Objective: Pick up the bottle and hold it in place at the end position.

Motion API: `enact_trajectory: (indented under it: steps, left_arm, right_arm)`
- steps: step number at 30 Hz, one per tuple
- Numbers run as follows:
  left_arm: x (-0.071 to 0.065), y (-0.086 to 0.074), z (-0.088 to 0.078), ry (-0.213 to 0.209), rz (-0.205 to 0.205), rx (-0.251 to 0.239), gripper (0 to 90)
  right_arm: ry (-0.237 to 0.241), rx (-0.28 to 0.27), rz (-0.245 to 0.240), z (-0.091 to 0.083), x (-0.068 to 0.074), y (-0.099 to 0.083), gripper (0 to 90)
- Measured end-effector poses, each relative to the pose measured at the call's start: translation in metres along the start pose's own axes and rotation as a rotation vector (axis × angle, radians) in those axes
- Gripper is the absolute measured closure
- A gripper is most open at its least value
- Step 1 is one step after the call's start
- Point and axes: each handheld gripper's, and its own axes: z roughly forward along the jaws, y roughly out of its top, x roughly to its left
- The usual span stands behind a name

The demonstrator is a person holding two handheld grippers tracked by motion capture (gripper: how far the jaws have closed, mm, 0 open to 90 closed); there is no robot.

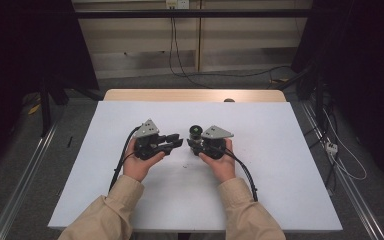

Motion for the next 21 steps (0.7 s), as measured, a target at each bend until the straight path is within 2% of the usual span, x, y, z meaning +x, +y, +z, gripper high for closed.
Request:
enact_trajectory:
  steps: [7,13,19,21]
  left_arm:
    - [0.002,0.004,0.006,-0.004,-0.029,0.002,81.1]
    - [0.002,0.007,0.012,-0.008,-0.028,0.021,89.3]
    - [0.003,0.008,0.019,-0.021,-0.033,0.035,90.0]
    - [0.004,0.007,0.021,-0.011,-0.033,0.044,90.0]
  right_arm:
    - [-0.002,0.001,-0.001,0.000,0.000,0.000,53.8]
    - [-0.005,0.001,0.001,0.000,0.001,0.000,53.9]
    - [-0.006,0.003,-0.001,0.000,0.001,0.000,53.8]
    - [-0.006,0.004,-0.001,0.000,0.001,0.000,53.8]
